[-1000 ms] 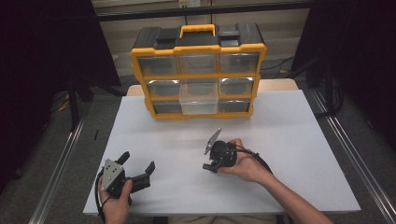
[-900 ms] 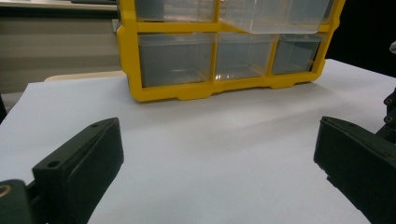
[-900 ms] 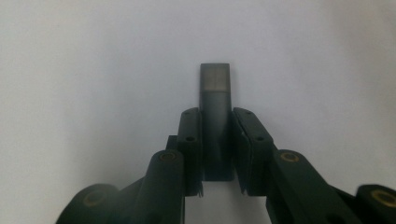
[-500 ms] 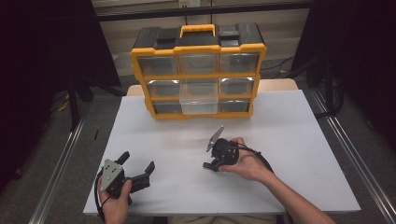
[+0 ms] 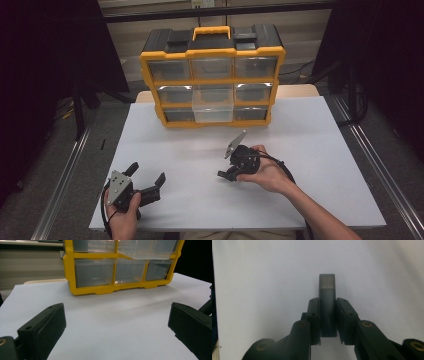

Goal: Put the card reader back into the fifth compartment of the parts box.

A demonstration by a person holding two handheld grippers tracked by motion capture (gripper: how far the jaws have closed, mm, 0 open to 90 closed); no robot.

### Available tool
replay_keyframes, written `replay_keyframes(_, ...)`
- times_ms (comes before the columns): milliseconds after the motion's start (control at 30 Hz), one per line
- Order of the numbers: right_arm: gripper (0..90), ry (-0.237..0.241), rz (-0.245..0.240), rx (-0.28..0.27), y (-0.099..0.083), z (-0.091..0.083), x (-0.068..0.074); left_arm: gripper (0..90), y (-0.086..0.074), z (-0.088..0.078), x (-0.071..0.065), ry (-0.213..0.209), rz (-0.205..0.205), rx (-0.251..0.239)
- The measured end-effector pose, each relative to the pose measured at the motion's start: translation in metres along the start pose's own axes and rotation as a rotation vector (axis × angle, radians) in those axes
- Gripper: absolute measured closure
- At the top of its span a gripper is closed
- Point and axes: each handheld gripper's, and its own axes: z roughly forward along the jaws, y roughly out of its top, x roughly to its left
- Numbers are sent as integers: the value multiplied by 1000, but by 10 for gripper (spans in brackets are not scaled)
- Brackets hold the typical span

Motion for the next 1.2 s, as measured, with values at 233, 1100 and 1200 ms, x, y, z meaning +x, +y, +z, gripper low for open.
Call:
replay_keyframes(233,736,1,-2,-51,0,-12,-1,16,0,0,-1,1,-3,-1)
replay_keyframes(1100,736,-18,-19,-199,2,-49,-4,15,0,0,0,1,-2,4)
replay_keyframes(1200,736,-17,-24,-209,2,-52,-4,14,0,0,0,2,2,7)
